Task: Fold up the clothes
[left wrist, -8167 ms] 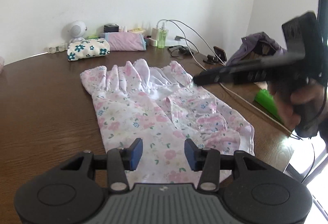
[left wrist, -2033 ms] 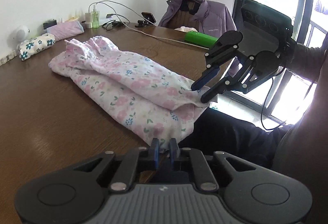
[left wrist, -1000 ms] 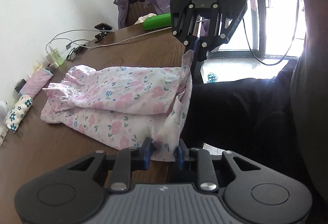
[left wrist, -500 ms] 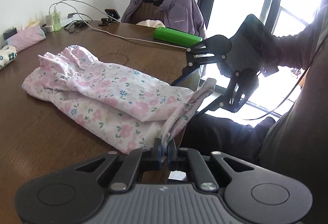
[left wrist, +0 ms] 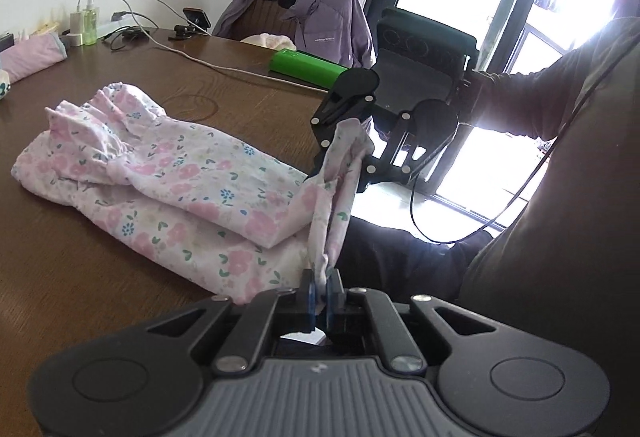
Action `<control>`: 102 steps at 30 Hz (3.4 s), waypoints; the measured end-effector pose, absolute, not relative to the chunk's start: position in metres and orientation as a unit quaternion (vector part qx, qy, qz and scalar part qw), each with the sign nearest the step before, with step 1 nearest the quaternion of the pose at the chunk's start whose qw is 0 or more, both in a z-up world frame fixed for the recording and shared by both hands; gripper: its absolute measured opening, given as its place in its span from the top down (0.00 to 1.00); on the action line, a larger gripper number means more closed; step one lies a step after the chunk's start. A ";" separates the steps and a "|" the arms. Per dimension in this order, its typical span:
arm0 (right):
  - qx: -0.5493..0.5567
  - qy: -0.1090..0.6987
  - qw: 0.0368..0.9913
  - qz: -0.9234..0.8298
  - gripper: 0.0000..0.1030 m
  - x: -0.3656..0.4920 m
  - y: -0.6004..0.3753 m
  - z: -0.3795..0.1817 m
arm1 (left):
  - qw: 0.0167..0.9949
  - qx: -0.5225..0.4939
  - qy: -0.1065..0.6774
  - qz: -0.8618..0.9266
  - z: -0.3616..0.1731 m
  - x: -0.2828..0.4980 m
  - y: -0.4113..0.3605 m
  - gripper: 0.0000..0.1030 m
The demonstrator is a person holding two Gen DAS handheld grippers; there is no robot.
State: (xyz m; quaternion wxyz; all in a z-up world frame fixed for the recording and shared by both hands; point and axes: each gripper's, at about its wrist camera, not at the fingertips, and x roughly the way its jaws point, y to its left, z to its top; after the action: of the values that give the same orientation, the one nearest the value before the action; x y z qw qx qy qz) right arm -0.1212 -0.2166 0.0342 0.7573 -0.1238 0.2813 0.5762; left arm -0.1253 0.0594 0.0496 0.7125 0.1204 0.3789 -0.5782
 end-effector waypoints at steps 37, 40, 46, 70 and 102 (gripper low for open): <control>0.078 0.376 0.672 0.633 0.86 -0.041 -0.256 0.047 | 0.743 0.247 0.214 -0.584 0.017 -0.102 -0.002 0.80; 0.091 0.353 0.698 0.617 0.64 -0.054 -0.266 0.043 | 0.745 0.172 0.260 -0.590 0.016 -0.081 0.006 0.85; 0.031 0.242 0.799 0.549 0.30 -0.101 -0.280 0.040 | 0.724 0.032 0.311 -0.615 0.021 -0.056 0.030 0.88; 0.236 0.357 0.784 0.449 0.62 -0.088 -0.291 0.008 | 0.745 -0.103 0.356 -0.554 0.036 -0.042 0.061 0.82; 0.294 0.339 0.807 0.384 0.52 -0.090 -0.303 0.000 | 0.735 -0.184 0.445 -0.477 -0.007 -0.024 0.059 0.90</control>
State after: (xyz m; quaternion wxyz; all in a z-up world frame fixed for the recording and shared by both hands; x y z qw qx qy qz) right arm -0.0898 -0.3028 -0.0001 0.8065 0.2945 0.3393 0.3843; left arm -0.0236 0.0590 -0.0075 0.7354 -0.1836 0.4446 -0.4773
